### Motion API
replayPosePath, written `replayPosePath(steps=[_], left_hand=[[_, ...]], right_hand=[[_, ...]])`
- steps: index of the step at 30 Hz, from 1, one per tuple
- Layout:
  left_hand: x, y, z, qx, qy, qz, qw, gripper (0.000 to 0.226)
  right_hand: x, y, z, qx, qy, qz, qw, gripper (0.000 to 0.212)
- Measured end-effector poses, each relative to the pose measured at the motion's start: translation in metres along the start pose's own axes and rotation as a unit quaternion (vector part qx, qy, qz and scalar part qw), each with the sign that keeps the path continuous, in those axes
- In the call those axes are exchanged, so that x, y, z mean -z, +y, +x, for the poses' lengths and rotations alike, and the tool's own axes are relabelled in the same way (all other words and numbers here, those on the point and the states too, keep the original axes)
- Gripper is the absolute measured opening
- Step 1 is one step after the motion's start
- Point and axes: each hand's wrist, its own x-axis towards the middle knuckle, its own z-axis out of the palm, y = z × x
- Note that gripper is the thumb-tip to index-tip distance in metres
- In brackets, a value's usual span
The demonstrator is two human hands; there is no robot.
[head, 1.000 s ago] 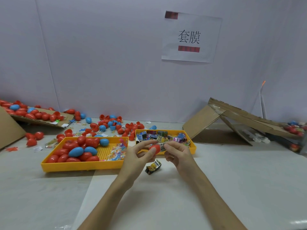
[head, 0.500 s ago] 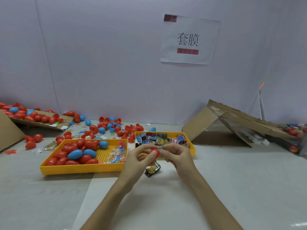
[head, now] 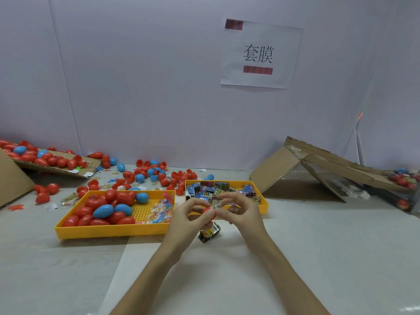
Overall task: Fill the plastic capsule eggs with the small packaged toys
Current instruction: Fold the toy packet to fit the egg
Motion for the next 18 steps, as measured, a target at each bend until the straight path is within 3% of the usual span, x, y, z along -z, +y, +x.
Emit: replayPosePath(steps=[6,18], left_hand=[[0.0008,-0.0005,0.0002,0.005,0.011,0.011,1.0,0.016],[0.0026,0.0046,-0.0018,0.008,0.005,-0.028,1.0,0.024]], right_hand=[[-0.0006,0.0014,-0.0001,0.018,-0.01,-0.017,1.0,0.013],[-0.0016,-0.0004,-0.0016,0.022,-0.011,-0.021,0.999,0.014]])
